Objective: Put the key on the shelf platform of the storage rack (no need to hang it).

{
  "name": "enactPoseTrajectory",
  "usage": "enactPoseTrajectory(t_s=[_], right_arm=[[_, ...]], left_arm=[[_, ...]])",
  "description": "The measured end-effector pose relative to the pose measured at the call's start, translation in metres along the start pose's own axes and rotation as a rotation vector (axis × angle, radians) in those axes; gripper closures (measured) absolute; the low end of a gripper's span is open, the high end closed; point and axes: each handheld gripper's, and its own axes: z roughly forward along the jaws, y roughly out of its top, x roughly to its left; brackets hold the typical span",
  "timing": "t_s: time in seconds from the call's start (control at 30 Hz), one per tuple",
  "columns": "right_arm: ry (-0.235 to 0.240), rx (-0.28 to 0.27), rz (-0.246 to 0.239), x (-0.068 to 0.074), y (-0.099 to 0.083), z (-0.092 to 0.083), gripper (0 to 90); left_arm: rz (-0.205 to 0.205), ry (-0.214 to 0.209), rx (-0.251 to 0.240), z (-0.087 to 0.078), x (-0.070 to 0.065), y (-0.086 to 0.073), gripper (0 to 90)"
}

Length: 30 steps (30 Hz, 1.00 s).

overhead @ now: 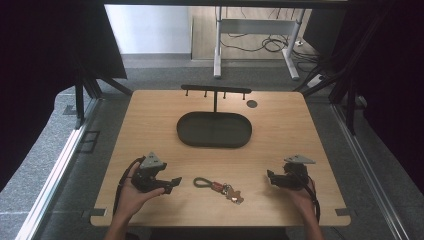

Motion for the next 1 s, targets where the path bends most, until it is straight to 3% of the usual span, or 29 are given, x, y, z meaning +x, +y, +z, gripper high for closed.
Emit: enactPoseTrajectory(t_s=[0.17, 0.4, 1.0], right_arm=[[0.01, -0.037, 0.007, -0.001, 0.0, -0.01, 16.4], [0.044, -0.043, -0.012, 0.002, 0.0, -0.017, 20.0], [0.048, -0.035, -0.006, -0.003, -0.003, -0.016, 21.3]], left_arm=[[0.01, -0.002, -0.001, -0.001, -0.004, 0.001, 22.8], [0.017, -0.004, -0.019, -0.009, -0.006, 0.003, 22.8], [0.009, 0.003, -0.026, -0.011, -0.005, 0.003, 23.1]])
